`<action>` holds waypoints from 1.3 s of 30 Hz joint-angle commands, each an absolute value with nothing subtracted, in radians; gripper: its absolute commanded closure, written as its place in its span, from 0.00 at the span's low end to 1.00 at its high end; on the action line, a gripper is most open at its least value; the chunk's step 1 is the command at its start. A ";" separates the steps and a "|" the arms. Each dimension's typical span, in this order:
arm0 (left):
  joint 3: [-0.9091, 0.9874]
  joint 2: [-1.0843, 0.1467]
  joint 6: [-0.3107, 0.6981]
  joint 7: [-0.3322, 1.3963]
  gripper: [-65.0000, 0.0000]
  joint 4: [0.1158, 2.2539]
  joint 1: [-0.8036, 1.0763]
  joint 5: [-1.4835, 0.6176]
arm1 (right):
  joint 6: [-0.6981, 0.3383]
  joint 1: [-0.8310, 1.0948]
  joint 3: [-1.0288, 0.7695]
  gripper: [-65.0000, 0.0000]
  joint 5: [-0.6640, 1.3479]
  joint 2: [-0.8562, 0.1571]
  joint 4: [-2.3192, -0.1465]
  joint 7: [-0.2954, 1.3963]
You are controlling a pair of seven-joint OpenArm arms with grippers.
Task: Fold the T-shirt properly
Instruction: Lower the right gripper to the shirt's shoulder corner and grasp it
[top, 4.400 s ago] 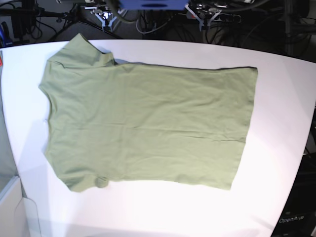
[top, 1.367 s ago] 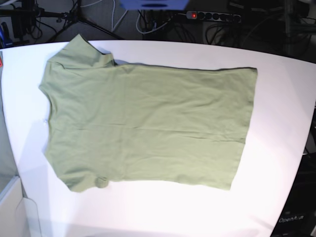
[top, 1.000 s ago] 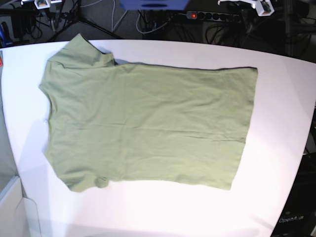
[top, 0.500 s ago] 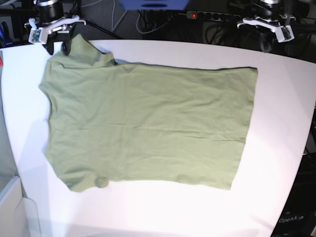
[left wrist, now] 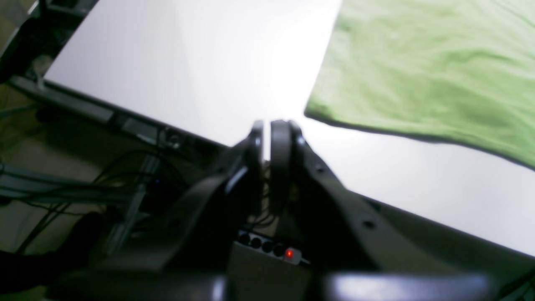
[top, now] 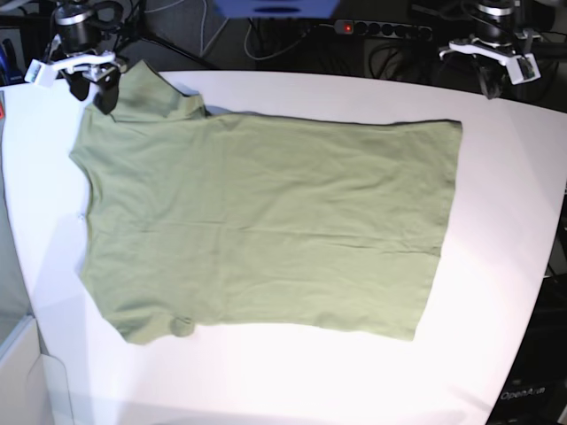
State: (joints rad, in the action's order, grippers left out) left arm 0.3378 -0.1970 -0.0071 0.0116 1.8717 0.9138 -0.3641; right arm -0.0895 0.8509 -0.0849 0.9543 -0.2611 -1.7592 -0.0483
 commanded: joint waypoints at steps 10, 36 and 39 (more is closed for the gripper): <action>0.358 -0.205 -0.005 -0.012 0.97 1.888 0.926 -0.361 | -0.104 0.796 -0.091 0.36 1.053 -0.291 -1.639 -0.013; 0.386 -0.200 -0.005 -0.012 0.97 1.888 0.926 -0.361 | -0.231 0.805 -0.002 0.88 1.049 -0.220 -1.627 0.084; 0.386 -0.200 -0.005 -0.012 0.97 1.888 0.926 -0.361 | -0.231 0.805 -0.001 0.94 1.049 -0.220 -1.627 0.084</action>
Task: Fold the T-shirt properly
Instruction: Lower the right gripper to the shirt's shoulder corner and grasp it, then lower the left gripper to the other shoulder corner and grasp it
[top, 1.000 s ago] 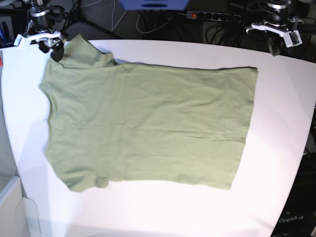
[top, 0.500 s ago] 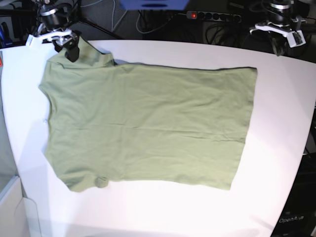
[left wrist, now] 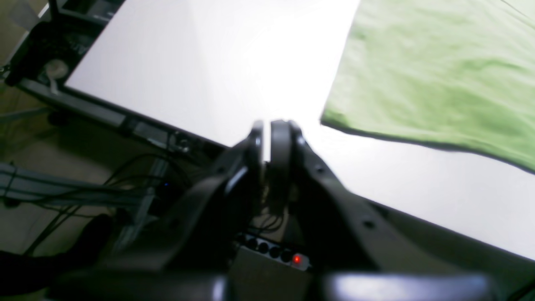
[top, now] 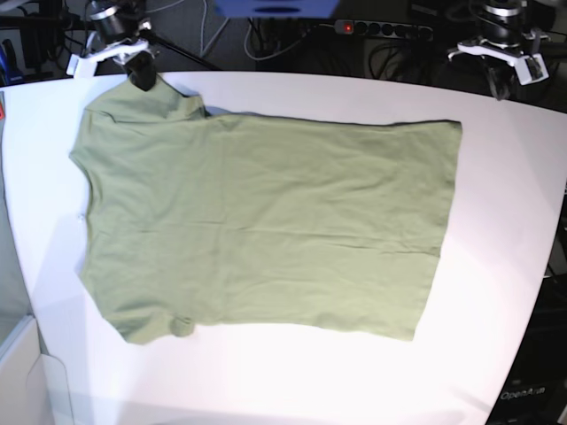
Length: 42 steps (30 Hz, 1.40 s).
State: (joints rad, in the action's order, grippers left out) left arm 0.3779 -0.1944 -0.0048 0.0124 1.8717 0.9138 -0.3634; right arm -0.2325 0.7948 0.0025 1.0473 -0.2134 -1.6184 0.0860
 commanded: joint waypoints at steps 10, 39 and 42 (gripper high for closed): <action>0.386 -0.202 -0.005 -0.012 0.96 1.888 0.926 -0.361 | -0.231 0.800 -0.008 0.99 1.049 -0.237 -1.627 0.079; 0.456 -0.139 0.213 0.495 0.52 1.727 0.512 -0.364 | -0.229 0.766 -0.004 0.99 1.047 -0.255 -1.623 0.087; 0.490 -0.137 0.217 0.507 0.52 1.673 0.489 -0.364 | -0.229 0.766 -0.004 0.99 1.047 -0.255 -1.623 0.087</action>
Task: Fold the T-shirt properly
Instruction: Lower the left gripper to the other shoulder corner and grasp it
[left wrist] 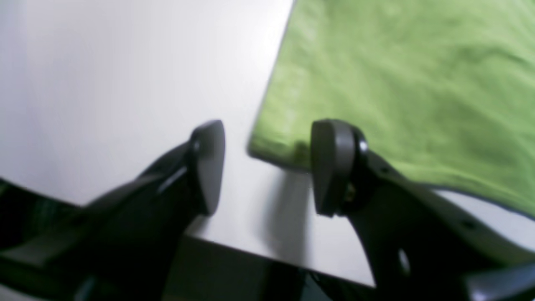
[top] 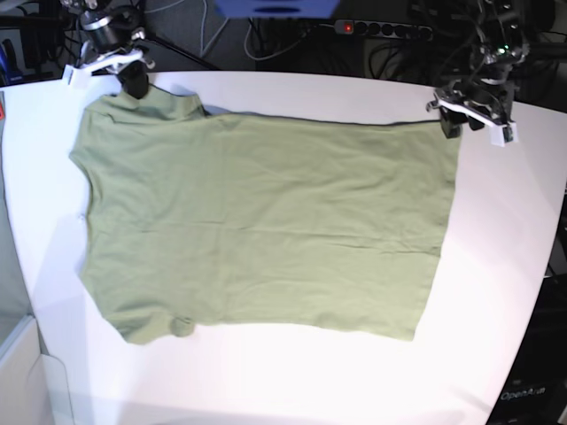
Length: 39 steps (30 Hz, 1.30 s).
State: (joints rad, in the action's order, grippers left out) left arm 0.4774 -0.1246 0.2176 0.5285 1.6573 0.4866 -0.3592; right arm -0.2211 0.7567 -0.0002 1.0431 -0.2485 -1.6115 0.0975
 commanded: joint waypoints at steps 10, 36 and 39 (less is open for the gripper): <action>0.496 -0.143 0.219 0.515 0.52 1.573 0.440 -0.369 | -0.226 0.760 -0.004 0.99 0.993 -0.249 -1.626 0.087; 0.507 -0.110 0.473 0.768 0.97 1.561 0.418 -0.369 | -0.226 0.760 -0.004 0.99 0.993 -0.248 -1.626 0.087; 0.536 -0.108 0.473 0.768 0.96 1.563 0.417 -0.371 | -0.226 0.760 -0.004 0.99 0.992 -0.248 -1.627 0.087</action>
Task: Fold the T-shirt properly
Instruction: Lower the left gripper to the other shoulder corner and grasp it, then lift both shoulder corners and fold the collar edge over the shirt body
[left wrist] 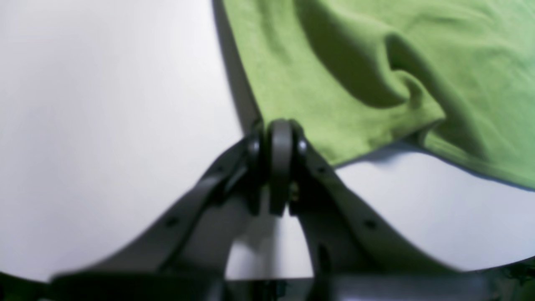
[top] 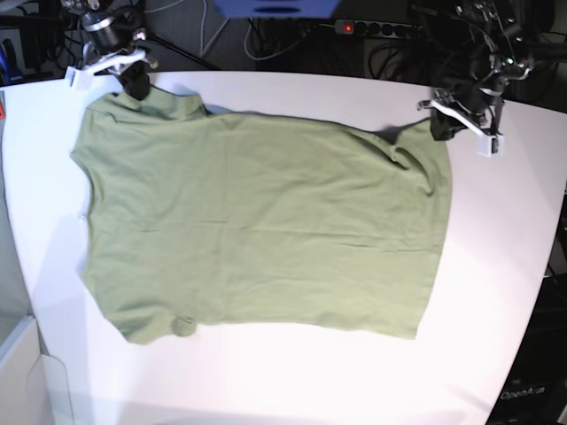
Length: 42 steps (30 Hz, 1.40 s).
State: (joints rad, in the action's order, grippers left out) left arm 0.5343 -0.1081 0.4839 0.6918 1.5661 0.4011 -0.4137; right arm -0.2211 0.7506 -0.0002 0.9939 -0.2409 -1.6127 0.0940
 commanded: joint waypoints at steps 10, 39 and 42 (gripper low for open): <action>0.634 -0.090 0.475 0.769 0.96 1.653 0.415 -0.371 | -0.223 0.759 -0.012 0.99 0.878 -0.248 -1.768 0.081; 0.634 -0.088 0.463 1.049 0.96 1.721 -0.022 -0.363 | -0.031 0.325 -0.010 0.99 0.863 -0.289 -1.804 0.351; 0.634 -0.088 0.461 1.049 0.96 1.693 -0.058 -0.363 | -0.031 0.265 -0.012 0.99 0.862 -0.289 -1.779 0.395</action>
